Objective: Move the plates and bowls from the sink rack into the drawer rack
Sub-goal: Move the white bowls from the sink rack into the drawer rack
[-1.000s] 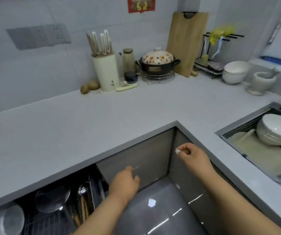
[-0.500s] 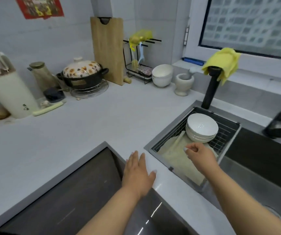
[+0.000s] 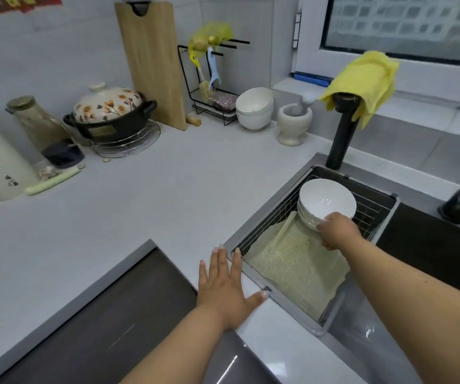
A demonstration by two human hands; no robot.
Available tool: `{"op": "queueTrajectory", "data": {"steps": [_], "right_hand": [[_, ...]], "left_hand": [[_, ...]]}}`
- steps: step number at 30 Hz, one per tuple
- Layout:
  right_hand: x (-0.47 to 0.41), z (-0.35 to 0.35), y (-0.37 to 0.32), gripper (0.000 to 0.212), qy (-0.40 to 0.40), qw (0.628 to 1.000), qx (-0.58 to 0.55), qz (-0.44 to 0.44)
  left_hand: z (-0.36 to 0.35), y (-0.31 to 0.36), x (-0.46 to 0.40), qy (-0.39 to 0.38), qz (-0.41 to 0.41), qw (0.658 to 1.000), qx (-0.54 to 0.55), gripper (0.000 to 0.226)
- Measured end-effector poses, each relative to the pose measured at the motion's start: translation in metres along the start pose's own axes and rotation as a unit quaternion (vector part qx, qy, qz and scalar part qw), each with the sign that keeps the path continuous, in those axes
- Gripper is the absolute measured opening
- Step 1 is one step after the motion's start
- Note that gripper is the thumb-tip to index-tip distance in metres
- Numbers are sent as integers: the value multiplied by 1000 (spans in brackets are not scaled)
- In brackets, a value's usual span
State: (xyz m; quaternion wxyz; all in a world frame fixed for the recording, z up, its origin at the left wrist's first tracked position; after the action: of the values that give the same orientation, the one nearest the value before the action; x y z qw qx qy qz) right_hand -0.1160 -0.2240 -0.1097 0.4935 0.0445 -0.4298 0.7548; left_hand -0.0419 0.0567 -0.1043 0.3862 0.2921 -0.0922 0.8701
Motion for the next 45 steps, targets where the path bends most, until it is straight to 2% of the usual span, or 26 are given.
{"op": "queueTrajectory", "data": {"steps": [3,10,15,18,19,20,22,23,25,27,29,31,34,36,38,40,43,45], "right_hand": [[-3,2,1,17,14,999,34,7],[9,5,5,9,107,991,35,78],[51,13,-4,17,148,979,-34,135],[90,9,-16,29,159,971,-43,172],[105,5,-21,32,155,969,-41,187],[119,1,-26,34,146,968,-37,199],[145,-12,-36,36,116,967,-41,224],[156,-20,-42,37,102,965,-45,239],[177,-38,-54,39,73,959,-38,273],[195,-59,-65,41,36,950,-16,309],[212,-83,-75,42,-9,941,20,337],[230,-108,-84,44,-49,929,47,365],[259,-144,-93,39,-99,909,60,400],[280,-167,-100,25,-160,896,31,413],[300,-190,-107,7,-215,884,-20,414],[319,-216,-116,35,-267,872,-73,404],[351,-258,-130,65,-369,860,-129,328],[376,-289,-136,71,-458,833,-168,260]], "left_hand": [[0,0,0,1,1,1000,1,109],[0,0,1,-1,-1,1000,6,106],[2,-4,0,2,-15,999,49,107],[9,-12,2,9,-49,983,174,102],[13,-17,4,17,-65,965,252,95],[17,-22,8,28,-81,933,349,83],[24,-28,26,51,-87,833,544,52],[25,-31,35,58,-81,775,624,46],[24,-40,52,70,-86,662,741,38],[23,-51,73,78,-92,567,815,34],[19,-67,95,72,-90,492,863,50],[14,-85,118,72,-105,451,883,57],[-1,-112,155,115,-80,443,886,39],[-17,-130,180,151,-40,430,889,30],[-33,-148,208,172,-15,382,908,25],[-49,-168,235,186,0,335,924,24],[-71,-198,277,217,12,305,927,20],[-87,-218,304,233,25,293,927,20]]}}
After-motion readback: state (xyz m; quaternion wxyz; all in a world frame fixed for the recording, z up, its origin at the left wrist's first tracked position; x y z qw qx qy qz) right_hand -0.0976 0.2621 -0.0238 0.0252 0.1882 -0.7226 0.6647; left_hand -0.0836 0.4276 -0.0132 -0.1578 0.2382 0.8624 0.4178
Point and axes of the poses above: each hand's wrist, its own x-axis away from the middle knuckle, its own z-axis out of the back of the hand, y = z × x, the point moved 1 cm from there along -x, towards the middle knuckle, and after that the axes turned 11 degrees about -y, right-handed, at the moved point
